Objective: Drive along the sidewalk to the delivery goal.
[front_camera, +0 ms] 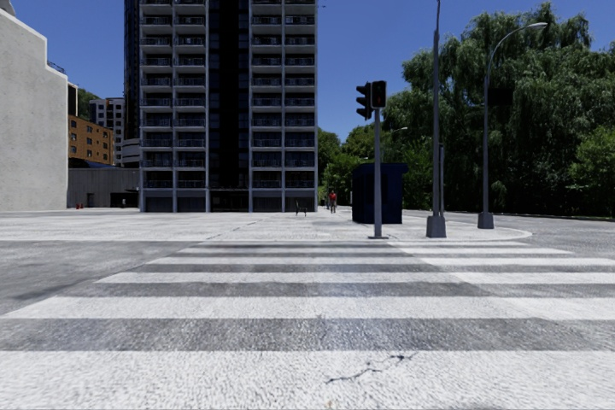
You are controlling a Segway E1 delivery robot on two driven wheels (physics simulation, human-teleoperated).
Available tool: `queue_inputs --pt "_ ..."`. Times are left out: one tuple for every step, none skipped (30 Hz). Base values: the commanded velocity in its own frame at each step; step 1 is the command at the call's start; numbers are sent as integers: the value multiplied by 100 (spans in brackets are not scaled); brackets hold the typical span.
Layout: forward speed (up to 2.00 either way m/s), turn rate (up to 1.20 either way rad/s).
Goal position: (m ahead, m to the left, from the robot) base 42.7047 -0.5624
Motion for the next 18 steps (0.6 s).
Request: queue_inputs --pt "119 0" --pt "121 0" --pt "122 0" --pt "123 0" --pt "124 0" --pt "124 0" --pt "124 0" --pt "126 0" --pt "128 0" --pt "129 0" --pt "129 0" --pt "130 0" --pt "130 0" --pt "130 0" --pt "130 0" --pt "131 0" --pt "131 0" --pt "131 0"
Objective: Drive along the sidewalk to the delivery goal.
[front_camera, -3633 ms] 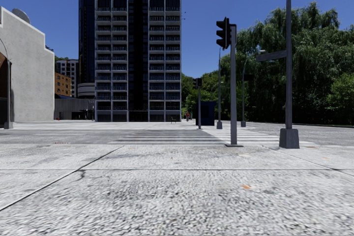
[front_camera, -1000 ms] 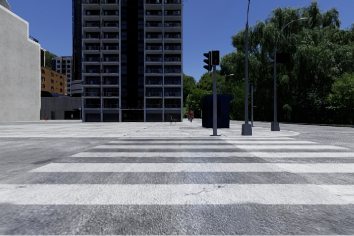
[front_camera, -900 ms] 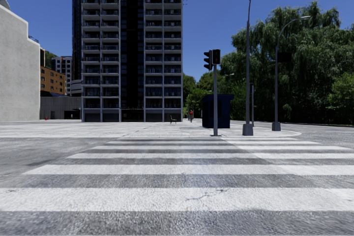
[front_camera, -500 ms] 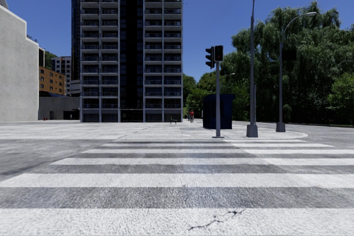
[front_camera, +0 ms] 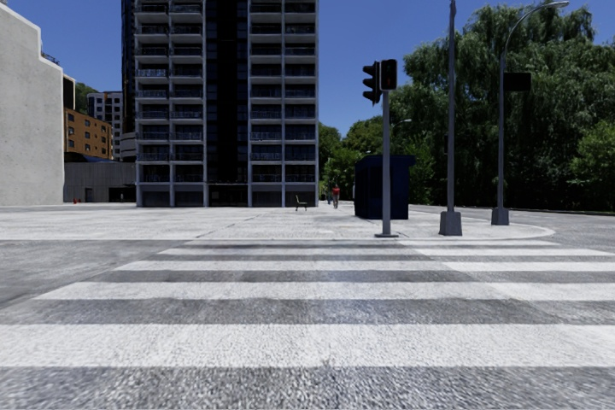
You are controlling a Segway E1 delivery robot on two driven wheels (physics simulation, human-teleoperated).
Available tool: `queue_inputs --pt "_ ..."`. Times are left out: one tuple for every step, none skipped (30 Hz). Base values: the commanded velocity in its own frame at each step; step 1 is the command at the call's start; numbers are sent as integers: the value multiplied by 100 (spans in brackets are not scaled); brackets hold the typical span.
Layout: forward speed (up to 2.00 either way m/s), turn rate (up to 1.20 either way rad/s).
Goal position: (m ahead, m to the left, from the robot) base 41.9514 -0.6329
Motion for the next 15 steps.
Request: queue_inputs --pt "131 0" --pt "131 0" --pt "132 0" --pt "132 0" --pt "132 0" --pt "132 0" --pt "132 0" --pt "132 0" --pt "133 0" --pt "134 0" --pt "136 0" --pt "138 0" --pt "138 0" --pt "141 0" --pt "200 0"
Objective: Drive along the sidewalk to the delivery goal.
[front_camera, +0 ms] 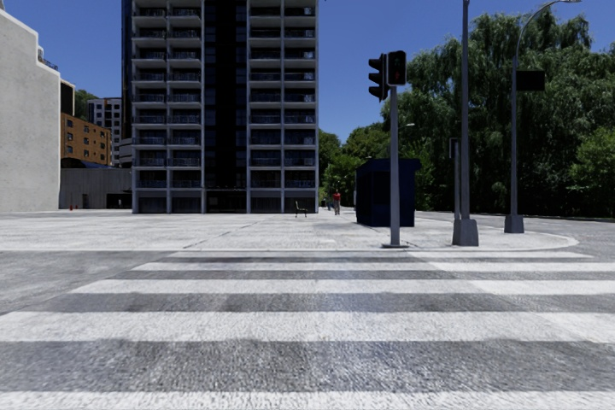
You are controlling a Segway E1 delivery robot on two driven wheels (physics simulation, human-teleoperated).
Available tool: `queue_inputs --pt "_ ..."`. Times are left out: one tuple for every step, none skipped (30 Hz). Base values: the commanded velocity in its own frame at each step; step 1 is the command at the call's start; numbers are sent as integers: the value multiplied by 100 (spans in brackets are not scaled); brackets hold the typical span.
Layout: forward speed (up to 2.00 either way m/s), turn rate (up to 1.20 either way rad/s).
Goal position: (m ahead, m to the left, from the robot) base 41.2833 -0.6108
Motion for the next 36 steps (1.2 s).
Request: queue_inputs --pt "200 0" --pt "200 0" --pt "200 0" --pt "200 0" --pt "200 0" --pt "200 0" --pt "200 0" --pt "200 0" --pt "200 0" --pt "200 0" --pt "200 0" --pt "200 0" --pt "200 0" --pt "200 0" --pt "200 0" --pt "200 0" --pt "200 0" --pt "200 0" --pt "200 0" --pt "200 0" --pt "200 0" --pt "200 0" --pt "200 0" --pt "200 0" --pt "200 0" --pt "200 0" --pt "200 0" --pt "200 0" --pt "200 0" --pt "200 0" --pt "200 0" --pt "200 0" --pt "200 0" --pt "200 0" --pt "200 0" --pt "200 0"
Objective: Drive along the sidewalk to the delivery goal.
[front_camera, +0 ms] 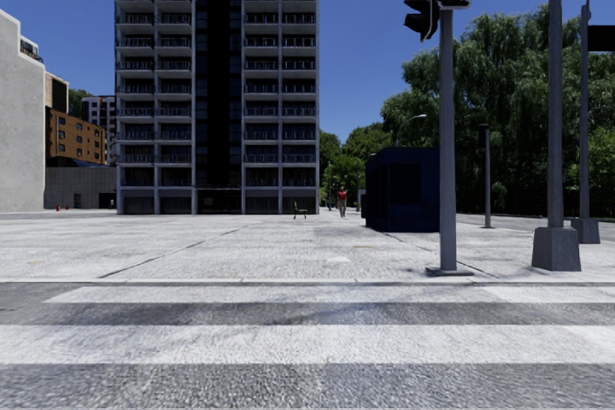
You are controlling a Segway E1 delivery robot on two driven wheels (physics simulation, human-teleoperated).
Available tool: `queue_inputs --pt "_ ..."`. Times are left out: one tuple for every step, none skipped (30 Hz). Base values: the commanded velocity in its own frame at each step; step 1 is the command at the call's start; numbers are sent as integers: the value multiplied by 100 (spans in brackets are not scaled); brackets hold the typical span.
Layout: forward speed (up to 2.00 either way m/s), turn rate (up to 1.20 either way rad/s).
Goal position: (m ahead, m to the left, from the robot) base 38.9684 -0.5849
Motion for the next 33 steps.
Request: queue_inputs --pt "200 0" --pt "200 0" --pt "200 0" --pt "200 0" --pt "200 0" --pt "200 0" --pt "200 0" --pt "200 0" --pt "200 0" --pt "200 0" --pt "200 0" --pt "200 0" --pt "200 0" --pt "200 0" --pt "200 0" --pt "200 0" --pt "200 0" --pt "200 0" --pt "200 0" --pt "200 0" --pt "200 0" --pt "200 0" --pt "200 0" --pt "200 0" --pt "200 0" --pt "200 0" --pt "200 0" --pt "200 0" --pt "200 0" --pt "200 0" --pt "200 0" --pt "192 0" --pt "165 0"
